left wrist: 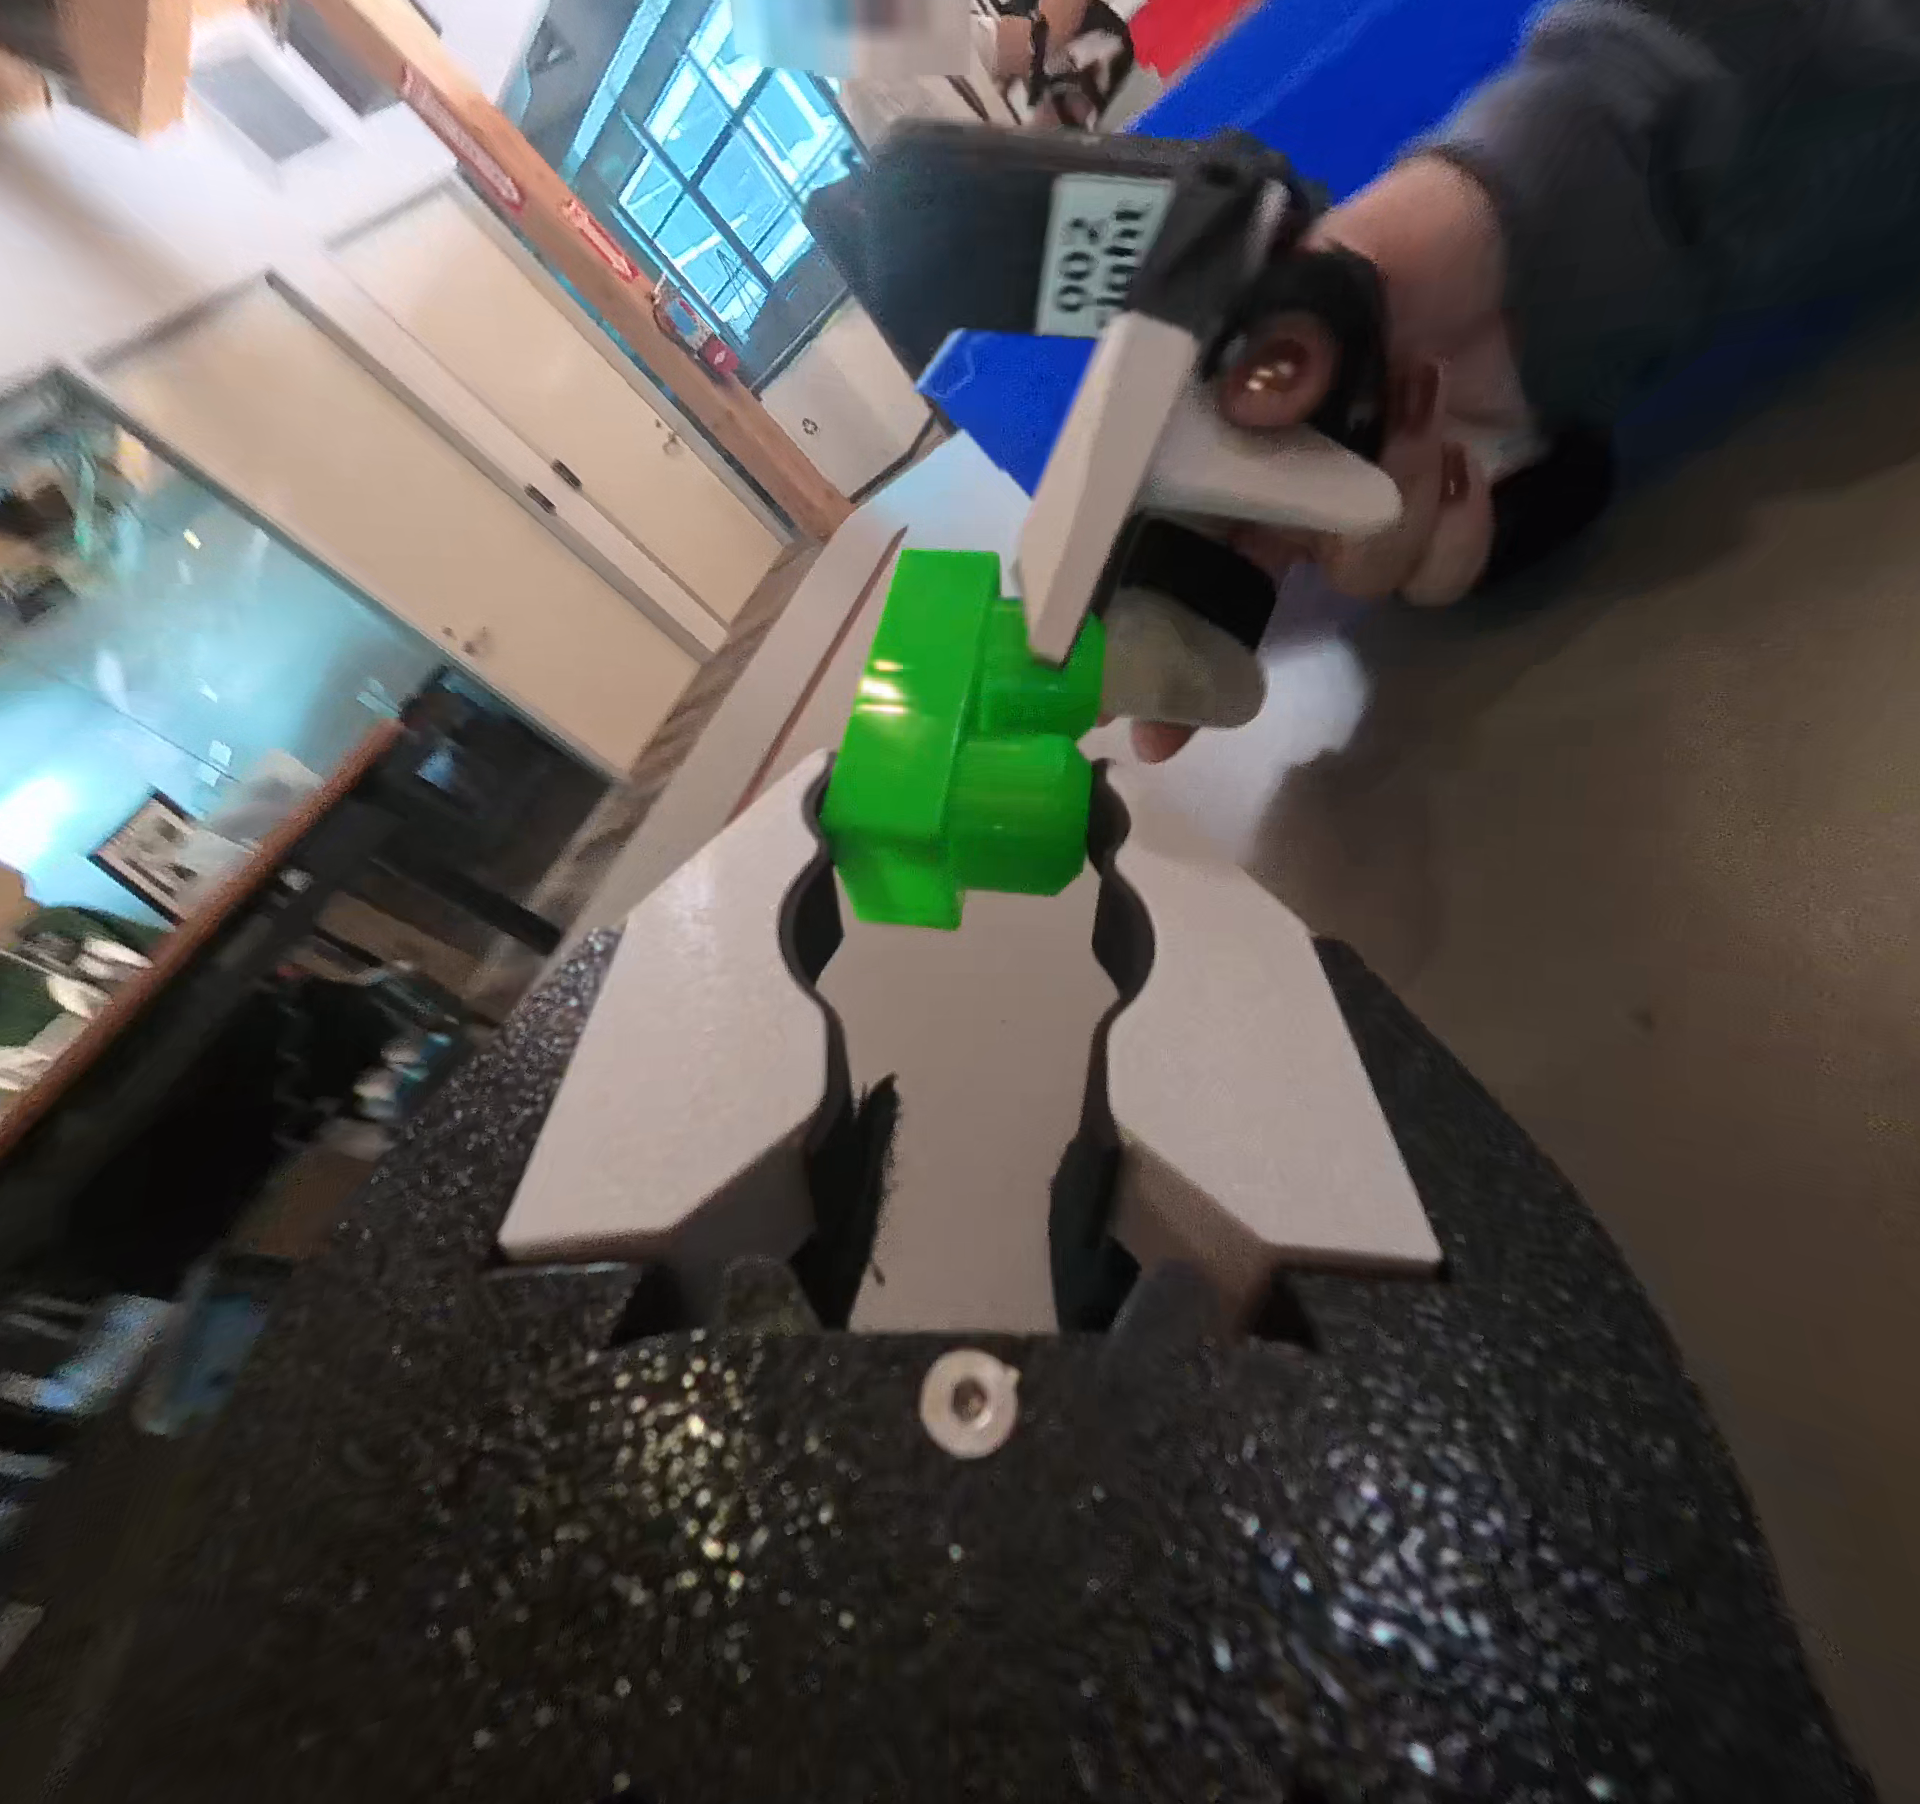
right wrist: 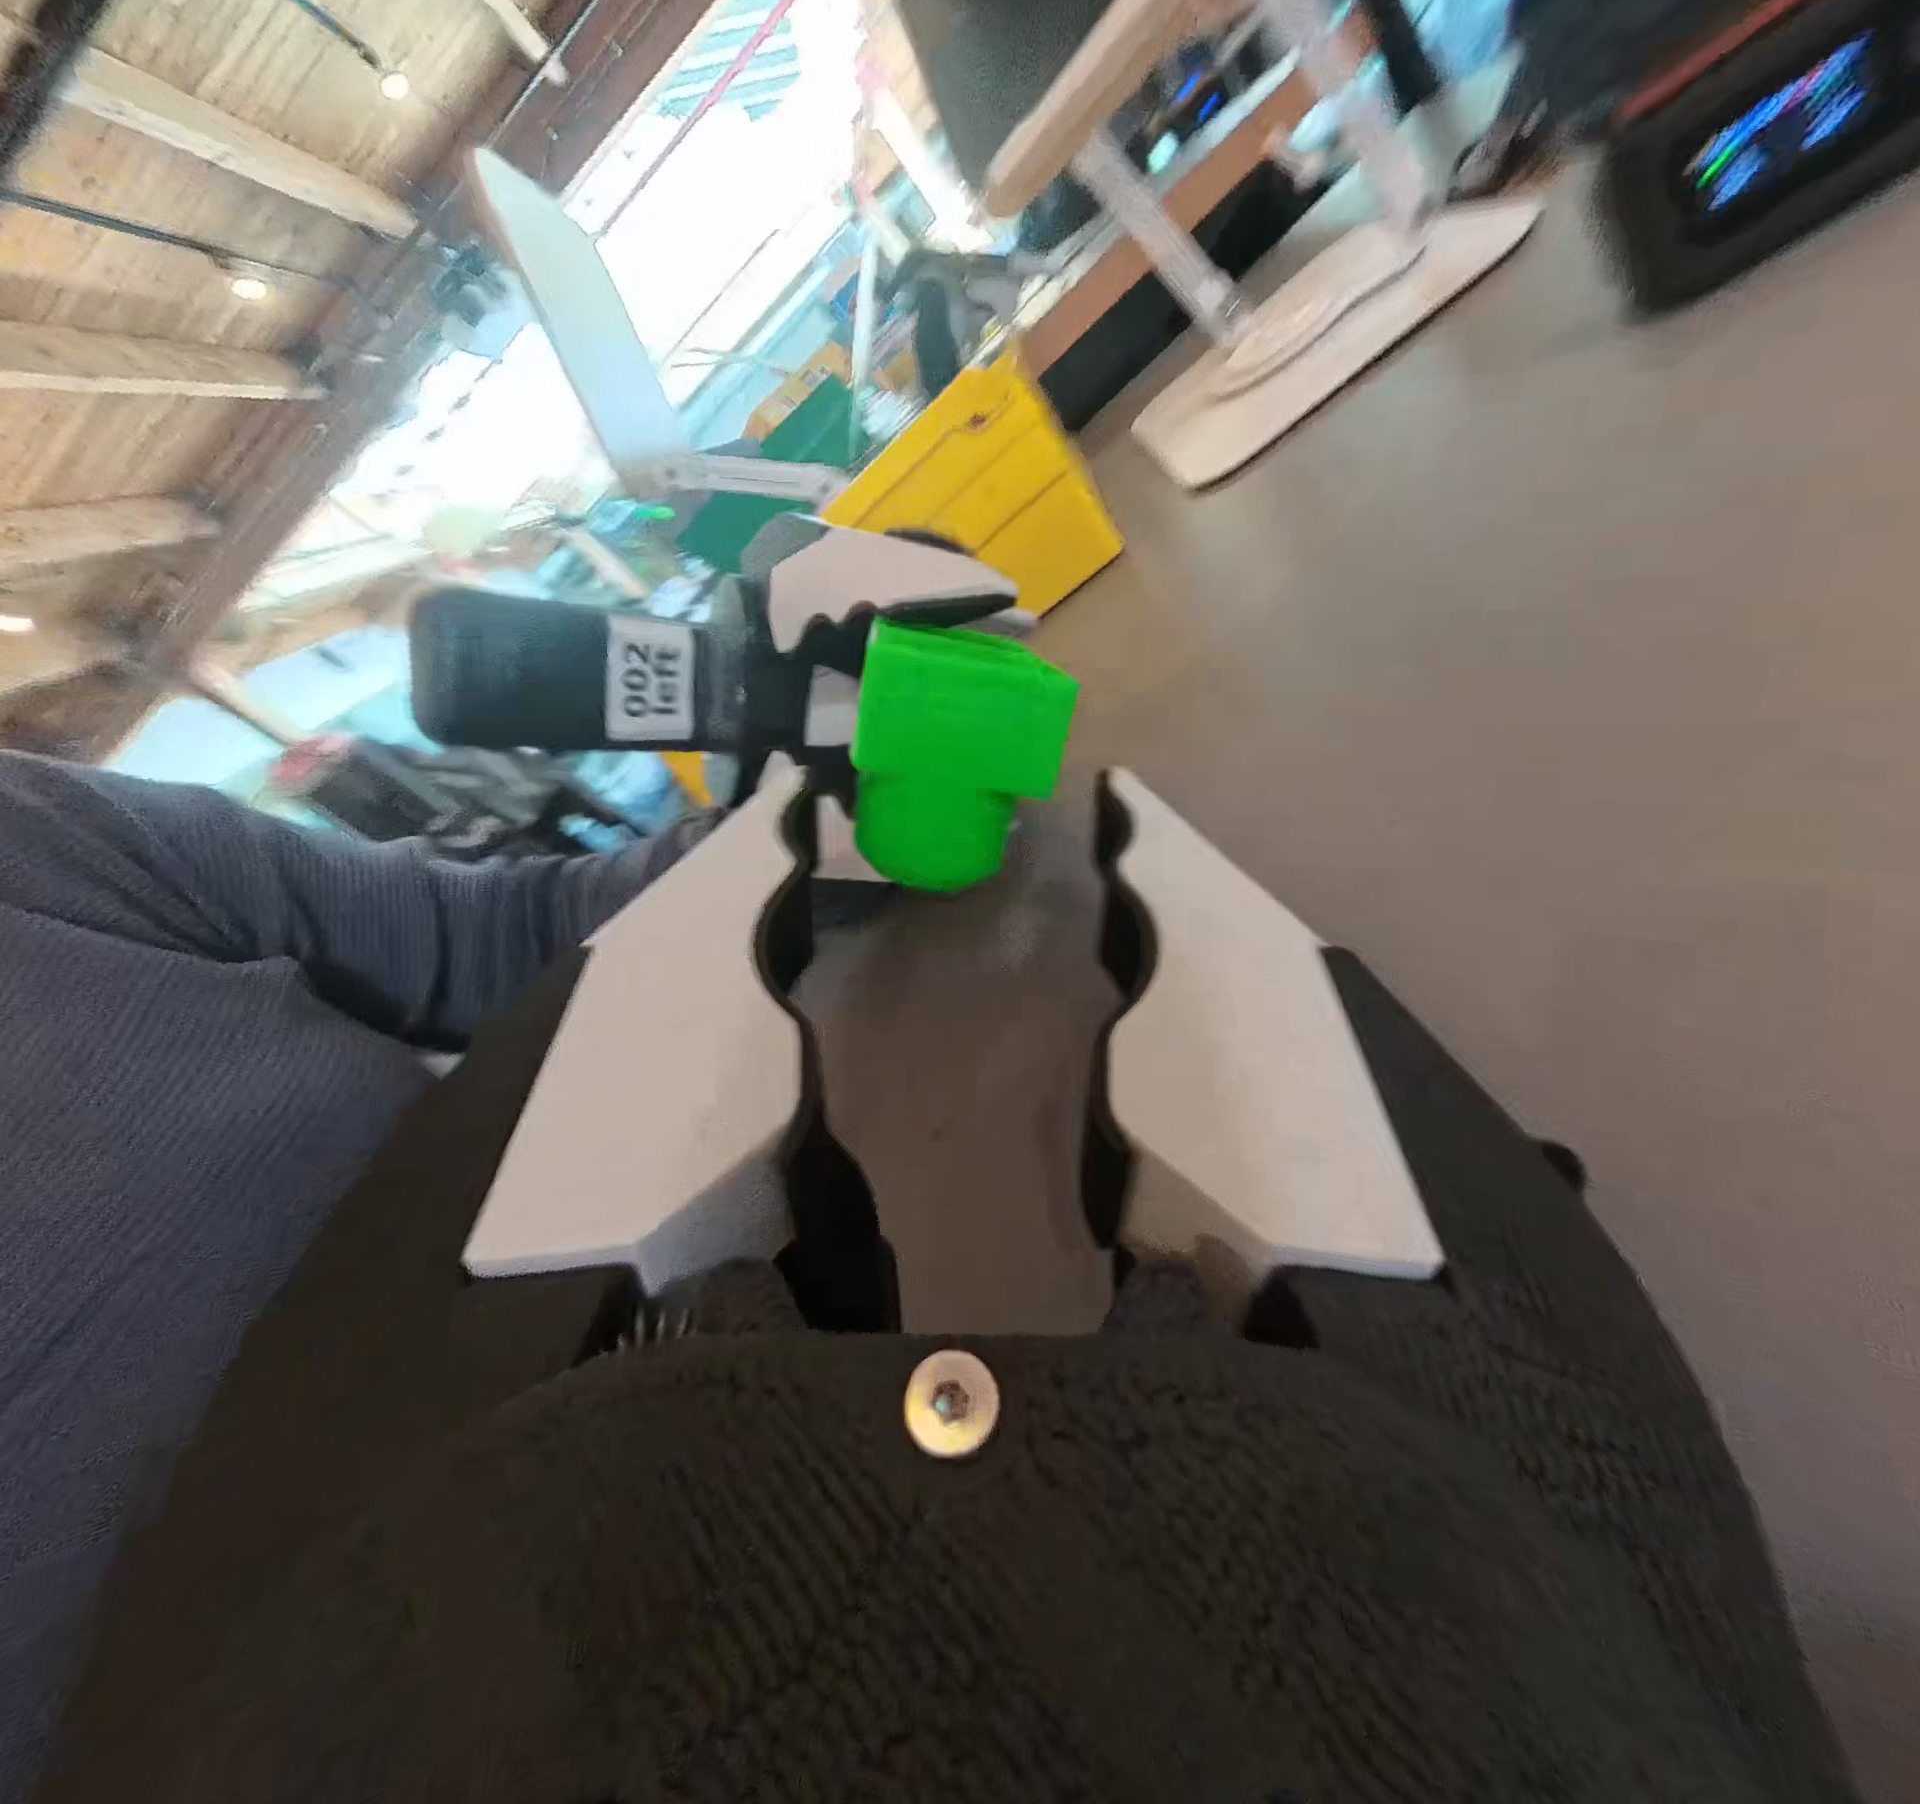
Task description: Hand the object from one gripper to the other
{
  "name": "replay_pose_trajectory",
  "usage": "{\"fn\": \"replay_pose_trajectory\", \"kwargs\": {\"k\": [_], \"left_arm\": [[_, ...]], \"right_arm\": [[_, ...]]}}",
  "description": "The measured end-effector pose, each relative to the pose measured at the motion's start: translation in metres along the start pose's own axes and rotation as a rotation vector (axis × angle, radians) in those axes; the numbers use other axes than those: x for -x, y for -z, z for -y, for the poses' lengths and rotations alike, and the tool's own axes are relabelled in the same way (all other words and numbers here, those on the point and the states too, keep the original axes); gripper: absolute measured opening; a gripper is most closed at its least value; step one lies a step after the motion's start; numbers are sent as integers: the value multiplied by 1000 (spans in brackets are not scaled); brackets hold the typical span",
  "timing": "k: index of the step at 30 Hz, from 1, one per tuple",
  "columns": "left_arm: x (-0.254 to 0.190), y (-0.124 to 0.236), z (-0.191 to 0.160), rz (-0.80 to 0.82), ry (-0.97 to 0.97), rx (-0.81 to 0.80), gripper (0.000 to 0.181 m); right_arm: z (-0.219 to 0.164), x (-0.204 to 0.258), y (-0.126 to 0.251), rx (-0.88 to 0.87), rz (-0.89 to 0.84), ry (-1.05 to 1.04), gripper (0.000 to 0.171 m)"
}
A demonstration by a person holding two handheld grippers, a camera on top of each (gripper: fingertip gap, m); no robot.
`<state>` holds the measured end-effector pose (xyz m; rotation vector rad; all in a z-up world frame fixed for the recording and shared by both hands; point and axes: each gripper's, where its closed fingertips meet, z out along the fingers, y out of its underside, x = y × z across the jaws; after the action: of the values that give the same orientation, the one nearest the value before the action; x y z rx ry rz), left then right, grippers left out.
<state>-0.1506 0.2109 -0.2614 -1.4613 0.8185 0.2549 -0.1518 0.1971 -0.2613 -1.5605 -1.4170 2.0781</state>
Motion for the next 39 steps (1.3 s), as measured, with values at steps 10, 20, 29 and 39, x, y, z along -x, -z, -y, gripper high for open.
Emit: {"fn": "replay_pose_trajectory", "kwargs": {"k": [10, 20, 29, 39], "left_arm": [[16, 24, -1, -373, 856, -195, 44], [-19, 23, 2, -596, 880, -81, 45], [-17, 24, 6, -618, 930, -111, 43], [12, 12, 0, -216, 591, -153, 89]], "right_arm": [[27, 10, 7, -64, -512, 1351, 69], [9, 0, -9, 128, -682, 1781, 76], [9, -2, -8, 126, -691, 1733, 43], [34, -13, 12, -20, -731, 1369, 41]]}}
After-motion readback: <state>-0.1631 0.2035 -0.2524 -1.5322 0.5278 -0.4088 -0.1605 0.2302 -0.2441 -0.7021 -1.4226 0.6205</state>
